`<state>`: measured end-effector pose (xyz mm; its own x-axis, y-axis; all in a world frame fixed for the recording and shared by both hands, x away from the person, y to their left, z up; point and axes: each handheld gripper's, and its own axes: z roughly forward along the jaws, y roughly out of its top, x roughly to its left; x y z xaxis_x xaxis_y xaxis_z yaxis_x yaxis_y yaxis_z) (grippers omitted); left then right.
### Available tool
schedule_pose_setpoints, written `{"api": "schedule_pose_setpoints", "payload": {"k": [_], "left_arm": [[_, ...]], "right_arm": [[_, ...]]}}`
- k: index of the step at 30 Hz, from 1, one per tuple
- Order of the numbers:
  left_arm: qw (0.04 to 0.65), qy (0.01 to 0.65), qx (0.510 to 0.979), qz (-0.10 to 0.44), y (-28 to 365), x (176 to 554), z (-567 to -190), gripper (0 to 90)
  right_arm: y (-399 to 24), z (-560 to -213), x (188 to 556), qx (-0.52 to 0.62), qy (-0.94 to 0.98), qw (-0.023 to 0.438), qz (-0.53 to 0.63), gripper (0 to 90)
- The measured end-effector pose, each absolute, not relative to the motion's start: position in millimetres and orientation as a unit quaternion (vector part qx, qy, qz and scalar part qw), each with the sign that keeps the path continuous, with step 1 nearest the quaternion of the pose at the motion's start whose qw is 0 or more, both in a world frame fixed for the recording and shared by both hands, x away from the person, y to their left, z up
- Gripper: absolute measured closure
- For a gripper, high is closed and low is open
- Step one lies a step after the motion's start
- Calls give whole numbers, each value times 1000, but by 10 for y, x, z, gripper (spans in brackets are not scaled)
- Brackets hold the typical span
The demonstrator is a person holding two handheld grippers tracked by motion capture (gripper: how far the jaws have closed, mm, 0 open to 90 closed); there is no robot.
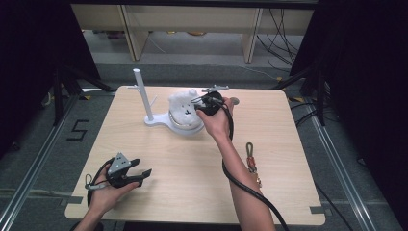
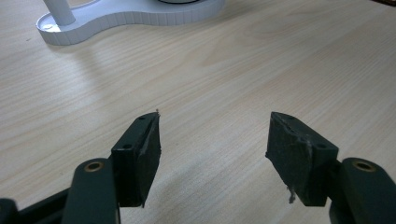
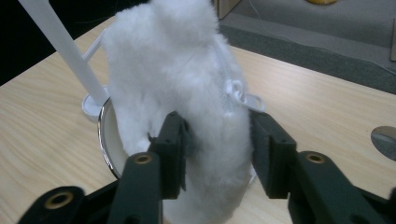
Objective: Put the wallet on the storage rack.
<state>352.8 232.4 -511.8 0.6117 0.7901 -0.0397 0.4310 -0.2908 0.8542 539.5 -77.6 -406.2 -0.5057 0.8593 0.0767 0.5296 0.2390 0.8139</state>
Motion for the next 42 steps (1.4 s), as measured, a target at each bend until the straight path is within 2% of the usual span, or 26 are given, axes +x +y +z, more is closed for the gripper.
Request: {"api": "schedule_pose_setpoints", "payload": {"k": [2,10,13,16,30,36,37,38,42], "left_arm": [[449,392,778,199,2320,3528,-5118,343],[449,392,778,199,2316,3526,-5119,341],[452,392,776,197,2315,3528,-5120,339],[452,394,775,199,2318,3528,-5119,337],[451,393,776,200,2305,3525,-5126,330],[448,396,775,204,2307,3520,-5116,326],[452,395,774,201,2308,3524,-5117,326],[452,395,774,201,2308,3524,-5117,326],[456,396,771,201,2303,3520,-5114,326]], "right_arm": [[-790,-4057,5392,460,756,201,421,508],[-847,-4010,5334,463,742,210,437,445],[-876,-3976,5309,461,739,212,443,440],[-949,-3927,5257,469,732,192,456,426],[-1177,-3942,5159,477,720,195,466,413],[-1289,-3999,5123,482,722,194,457,466],[-1331,-4020,5107,484,726,192,449,509],[-1331,-4020,5107,484,726,192,449,509],[-1479,-4071,5046,491,735,188,428,600]]}}
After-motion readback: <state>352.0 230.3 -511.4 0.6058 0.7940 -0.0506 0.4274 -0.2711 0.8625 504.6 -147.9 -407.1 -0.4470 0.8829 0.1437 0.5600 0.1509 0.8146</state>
